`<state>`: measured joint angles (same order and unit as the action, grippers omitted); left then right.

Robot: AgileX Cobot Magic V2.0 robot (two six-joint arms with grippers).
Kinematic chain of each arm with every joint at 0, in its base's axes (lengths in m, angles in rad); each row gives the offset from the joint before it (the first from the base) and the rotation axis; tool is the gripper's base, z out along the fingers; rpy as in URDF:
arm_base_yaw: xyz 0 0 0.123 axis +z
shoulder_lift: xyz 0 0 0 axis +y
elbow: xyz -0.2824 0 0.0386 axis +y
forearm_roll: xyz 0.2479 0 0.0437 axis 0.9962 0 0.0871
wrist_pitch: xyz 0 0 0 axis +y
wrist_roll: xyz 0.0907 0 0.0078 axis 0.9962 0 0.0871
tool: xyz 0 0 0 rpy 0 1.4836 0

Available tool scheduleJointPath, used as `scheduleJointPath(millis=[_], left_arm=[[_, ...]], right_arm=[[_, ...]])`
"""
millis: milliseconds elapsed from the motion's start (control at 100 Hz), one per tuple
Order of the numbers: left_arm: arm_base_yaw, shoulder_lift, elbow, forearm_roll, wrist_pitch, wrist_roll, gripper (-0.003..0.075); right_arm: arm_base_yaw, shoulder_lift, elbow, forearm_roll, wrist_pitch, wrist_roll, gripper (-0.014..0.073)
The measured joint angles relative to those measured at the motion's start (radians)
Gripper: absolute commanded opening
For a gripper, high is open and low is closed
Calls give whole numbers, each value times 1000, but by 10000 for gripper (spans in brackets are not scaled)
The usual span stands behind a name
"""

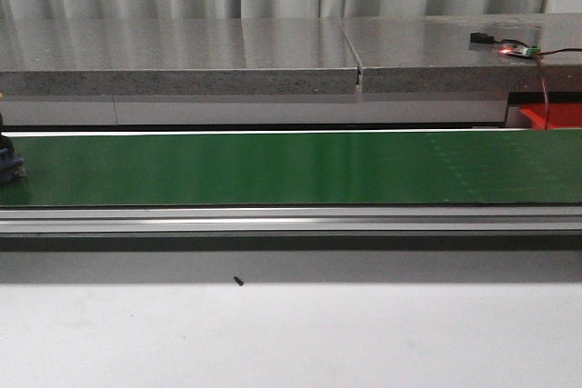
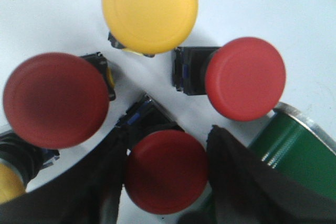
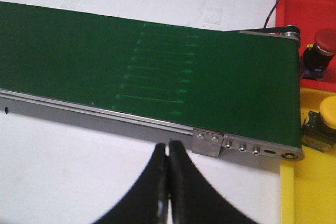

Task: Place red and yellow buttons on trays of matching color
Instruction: 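Lower the left gripper onto a red button in the pile and grasp it, then set the red button on the green belt and open the left gripper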

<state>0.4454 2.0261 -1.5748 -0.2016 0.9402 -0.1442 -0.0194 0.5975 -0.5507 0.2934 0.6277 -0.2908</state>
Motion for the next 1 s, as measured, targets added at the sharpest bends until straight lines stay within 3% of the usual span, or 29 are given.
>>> scheduleJointPath(millis=[220, 340, 700, 1000], left_arm=[[0, -17, 0, -4, 0, 0, 93], [0, -34, 0, -4, 0, 0, 52], [-4, -198, 6, -4, 52, 36, 44], [-84, -309, 36, -9, 96, 53, 44]], right_arm=[[0, 0, 0, 0, 0, 0, -67], [0, 0, 0, 0, 0, 0, -67], [0, 0, 0, 0, 0, 0, -67], [0, 0, 0, 0, 0, 0, -67]])
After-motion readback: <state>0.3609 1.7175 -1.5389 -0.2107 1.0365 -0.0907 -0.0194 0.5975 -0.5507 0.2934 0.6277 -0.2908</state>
